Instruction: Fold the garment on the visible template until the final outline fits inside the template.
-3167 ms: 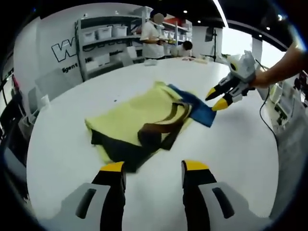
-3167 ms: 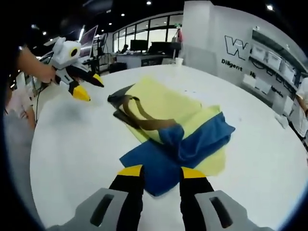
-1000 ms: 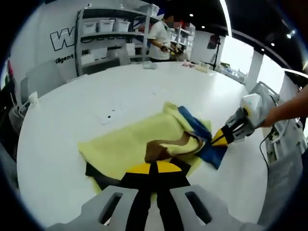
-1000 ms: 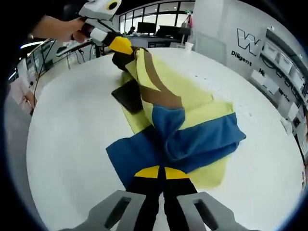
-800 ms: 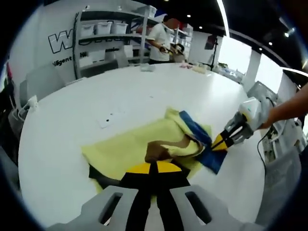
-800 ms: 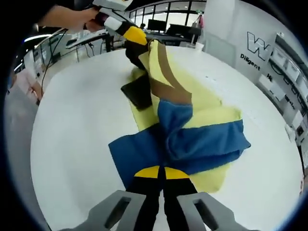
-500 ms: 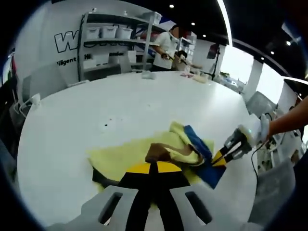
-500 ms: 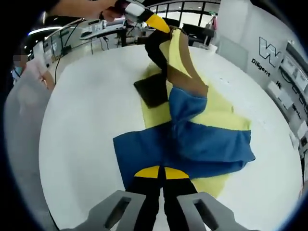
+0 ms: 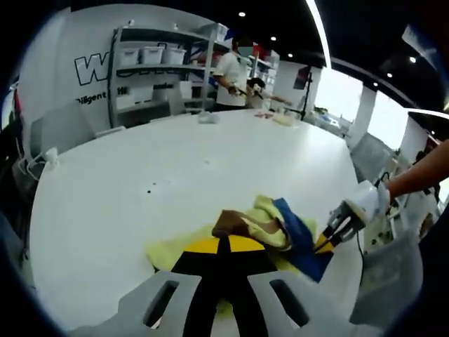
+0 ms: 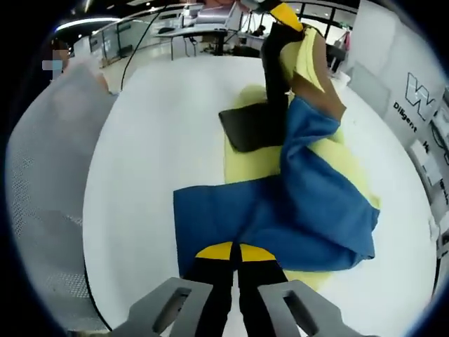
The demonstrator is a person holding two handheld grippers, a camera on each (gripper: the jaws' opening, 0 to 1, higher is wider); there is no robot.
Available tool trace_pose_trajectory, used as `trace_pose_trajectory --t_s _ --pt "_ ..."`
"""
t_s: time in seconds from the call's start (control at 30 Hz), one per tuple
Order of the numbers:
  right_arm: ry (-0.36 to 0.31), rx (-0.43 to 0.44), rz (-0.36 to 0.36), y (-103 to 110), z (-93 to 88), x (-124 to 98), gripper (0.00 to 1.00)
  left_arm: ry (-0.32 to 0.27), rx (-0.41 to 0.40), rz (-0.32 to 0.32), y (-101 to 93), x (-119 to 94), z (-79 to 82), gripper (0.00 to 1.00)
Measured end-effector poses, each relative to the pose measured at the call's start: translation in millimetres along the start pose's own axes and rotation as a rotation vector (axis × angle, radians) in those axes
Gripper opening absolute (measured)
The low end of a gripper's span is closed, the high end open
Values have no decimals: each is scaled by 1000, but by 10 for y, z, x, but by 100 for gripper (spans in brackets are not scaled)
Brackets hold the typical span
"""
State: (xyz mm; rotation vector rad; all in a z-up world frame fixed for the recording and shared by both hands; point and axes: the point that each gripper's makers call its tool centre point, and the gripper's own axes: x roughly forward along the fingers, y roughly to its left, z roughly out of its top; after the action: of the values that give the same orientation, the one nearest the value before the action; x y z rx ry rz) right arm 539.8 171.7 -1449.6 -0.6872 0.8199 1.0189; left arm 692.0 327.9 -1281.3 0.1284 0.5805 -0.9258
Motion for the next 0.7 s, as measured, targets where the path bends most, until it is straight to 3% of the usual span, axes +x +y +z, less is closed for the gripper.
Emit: trace_pose_trajectory --t_s 0.27,0.7 --pt "31 -93 51 232 -105 -92 0 -6 -11 -8 -110 -169 18 0" --pt "42 -147 105 532 -177 -180 0 22 -23 -28 -285 -376 -82 0"
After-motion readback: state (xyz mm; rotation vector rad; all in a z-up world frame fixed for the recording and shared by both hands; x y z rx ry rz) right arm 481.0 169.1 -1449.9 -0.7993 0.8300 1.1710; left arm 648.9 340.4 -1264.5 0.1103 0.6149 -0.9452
